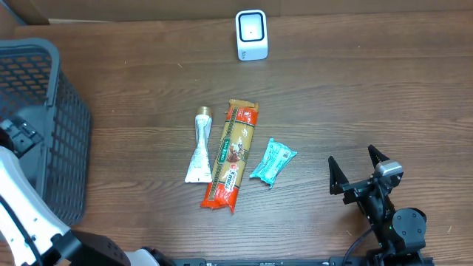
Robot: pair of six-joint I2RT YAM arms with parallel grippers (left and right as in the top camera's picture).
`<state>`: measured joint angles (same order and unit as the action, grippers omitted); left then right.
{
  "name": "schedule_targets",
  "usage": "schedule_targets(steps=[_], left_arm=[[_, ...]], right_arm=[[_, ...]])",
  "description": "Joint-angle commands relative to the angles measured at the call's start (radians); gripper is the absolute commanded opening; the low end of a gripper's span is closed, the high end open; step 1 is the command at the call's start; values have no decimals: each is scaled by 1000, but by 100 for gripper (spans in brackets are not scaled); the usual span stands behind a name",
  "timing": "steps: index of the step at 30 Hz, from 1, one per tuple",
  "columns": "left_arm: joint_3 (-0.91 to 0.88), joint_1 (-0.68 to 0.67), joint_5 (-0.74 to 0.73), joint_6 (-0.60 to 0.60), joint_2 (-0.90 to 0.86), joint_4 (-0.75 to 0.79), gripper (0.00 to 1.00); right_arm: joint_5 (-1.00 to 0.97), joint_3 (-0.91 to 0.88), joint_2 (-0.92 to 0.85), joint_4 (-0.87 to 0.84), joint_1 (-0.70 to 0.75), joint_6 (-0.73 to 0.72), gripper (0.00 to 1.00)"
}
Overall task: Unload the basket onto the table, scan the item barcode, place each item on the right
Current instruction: 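Reach the left gripper into the basket and grasp the Kleenex pack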
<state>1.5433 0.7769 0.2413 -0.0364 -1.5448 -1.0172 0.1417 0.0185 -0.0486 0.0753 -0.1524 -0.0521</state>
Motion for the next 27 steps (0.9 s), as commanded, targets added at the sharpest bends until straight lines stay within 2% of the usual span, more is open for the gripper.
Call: schedule_targets(steps=[1, 4, 10, 19, 24, 27], left_arm=[[-140, 26, 6, 202, 11, 84, 100], [-220, 48, 28, 242, 6, 163, 100], [-320, 120, 106, 242, -35, 293, 100], [-327, 161, 97, 287, -200, 361, 100], [-327, 165, 198, 296, -272, 406, 99], [-327, 167, 209, 309, -299, 465, 100]], right_arm=[[-7, -10, 7, -5, -5, -3, 100], [-7, -10, 7, -5, -5, -3, 100], [-7, -10, 7, -5, -5, -3, 100], [-7, -10, 7, -5, -5, -3, 100], [-7, -10, 7, -5, -5, -3, 100], [-7, -10, 7, -5, -5, -3, 100]])
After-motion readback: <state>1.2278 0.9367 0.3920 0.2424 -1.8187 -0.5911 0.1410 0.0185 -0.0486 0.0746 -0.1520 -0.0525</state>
